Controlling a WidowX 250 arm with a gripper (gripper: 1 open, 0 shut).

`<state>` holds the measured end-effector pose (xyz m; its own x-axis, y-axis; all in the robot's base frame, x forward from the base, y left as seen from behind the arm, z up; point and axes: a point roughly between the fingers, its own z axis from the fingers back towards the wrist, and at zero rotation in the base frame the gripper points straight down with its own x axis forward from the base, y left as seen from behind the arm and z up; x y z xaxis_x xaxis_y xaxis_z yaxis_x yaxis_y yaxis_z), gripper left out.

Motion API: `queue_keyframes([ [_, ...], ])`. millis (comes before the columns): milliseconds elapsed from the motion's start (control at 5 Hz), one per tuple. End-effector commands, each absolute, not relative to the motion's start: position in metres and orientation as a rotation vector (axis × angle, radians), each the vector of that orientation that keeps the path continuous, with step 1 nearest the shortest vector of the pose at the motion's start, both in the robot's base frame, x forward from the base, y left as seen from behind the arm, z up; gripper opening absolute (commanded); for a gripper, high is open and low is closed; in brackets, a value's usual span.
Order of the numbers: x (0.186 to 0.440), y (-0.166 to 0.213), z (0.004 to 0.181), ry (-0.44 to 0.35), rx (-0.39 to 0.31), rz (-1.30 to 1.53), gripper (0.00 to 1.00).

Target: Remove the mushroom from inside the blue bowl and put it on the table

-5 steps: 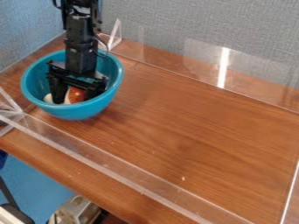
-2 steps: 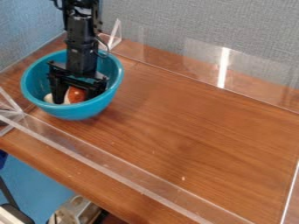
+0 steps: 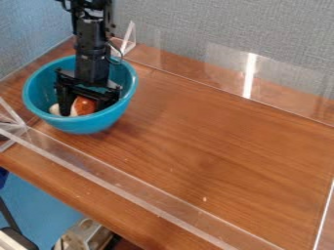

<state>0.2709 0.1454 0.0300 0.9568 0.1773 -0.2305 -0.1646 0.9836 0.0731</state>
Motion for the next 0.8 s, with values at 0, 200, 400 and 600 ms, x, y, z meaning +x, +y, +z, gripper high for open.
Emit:
queue_keyframes([
  [0,0.272,0.145,0.039,0.217,0.055,0.167,0.00],
  [200,0.271,0.144,0.048,0.200,0.056,0.166,0.00],
  [400,0.270,0.142,0.059,0.180,0.058,0.166,0.00],
  [600,0.269,0.140,0.070,0.162,0.060,0.165,0.00],
])
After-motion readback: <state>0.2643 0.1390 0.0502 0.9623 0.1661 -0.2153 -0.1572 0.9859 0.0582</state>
